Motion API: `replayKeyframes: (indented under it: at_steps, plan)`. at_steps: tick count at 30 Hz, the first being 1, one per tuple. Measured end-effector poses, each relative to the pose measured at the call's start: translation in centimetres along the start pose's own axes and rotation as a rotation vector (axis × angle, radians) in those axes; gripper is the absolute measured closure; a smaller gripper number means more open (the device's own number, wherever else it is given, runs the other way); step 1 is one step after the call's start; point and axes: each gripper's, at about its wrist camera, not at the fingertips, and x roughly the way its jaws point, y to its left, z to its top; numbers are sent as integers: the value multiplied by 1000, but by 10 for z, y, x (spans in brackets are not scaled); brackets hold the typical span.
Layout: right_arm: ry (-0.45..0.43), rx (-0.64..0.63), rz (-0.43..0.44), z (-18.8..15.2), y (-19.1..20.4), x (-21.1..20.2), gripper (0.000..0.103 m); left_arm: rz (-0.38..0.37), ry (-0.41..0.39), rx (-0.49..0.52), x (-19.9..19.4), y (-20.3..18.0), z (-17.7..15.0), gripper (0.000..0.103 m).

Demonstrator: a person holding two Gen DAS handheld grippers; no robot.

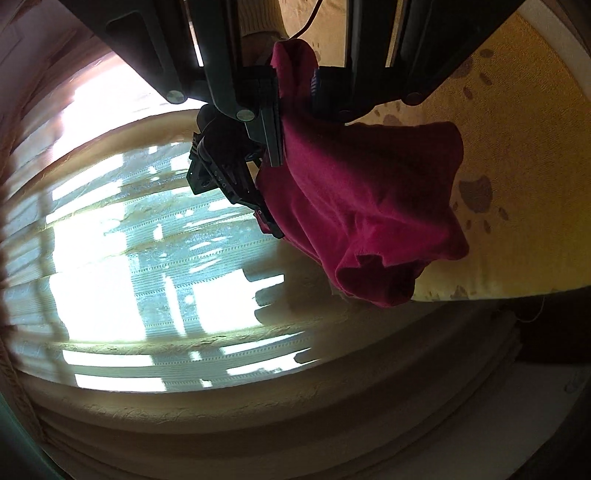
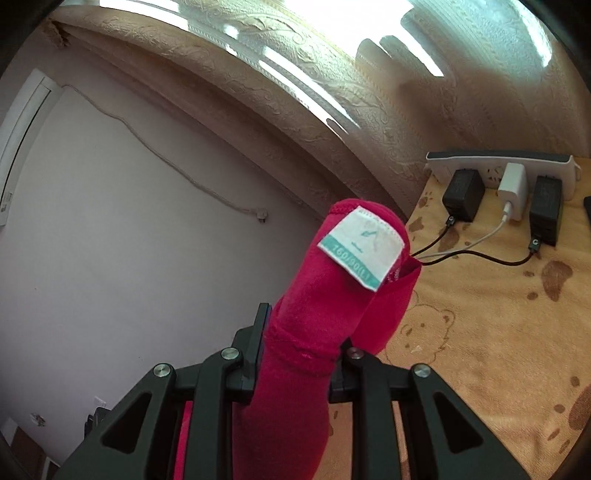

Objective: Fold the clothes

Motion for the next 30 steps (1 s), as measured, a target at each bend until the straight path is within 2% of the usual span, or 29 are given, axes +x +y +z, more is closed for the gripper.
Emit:
replayKeyframes:
  at_steps: [4,11,14,16,20,22,24,25,27,30]
  plan:
    - [82,2,-92,-27,-41,11,78,59,83,-97,18,57,-28,92]
    - [128,36,-138,-48,-86,-3,78,83,158,-175,26,84,-70,92]
    - [152,43,-171,-52,-93,-5,68,106,163,-220,26,95,-84,92]
    - [164,50,-205,-54,-98,-7,53,121,161,-234,25,100,-93,92]
    - [140,30,-301,-54,-102,-21,33,153,147,-211,20,98,-103,92]
    - [97,-65,-399,-55,-91,-35,28,180,143,-164,16,92,-106,92]
    - [32,-205,-526,-55,-74,-50,27,212,135,-105,12,83,-108,92]
    - [-7,-283,-561,-57,-62,-58,26,232,117,-63,7,76,-110,92]
    - [-82,-443,-577,-58,-34,-64,22,269,71,26,-5,60,-113,92]
    - [-146,-710,-525,-71,10,-59,21,274,-15,156,-20,29,-114,92]
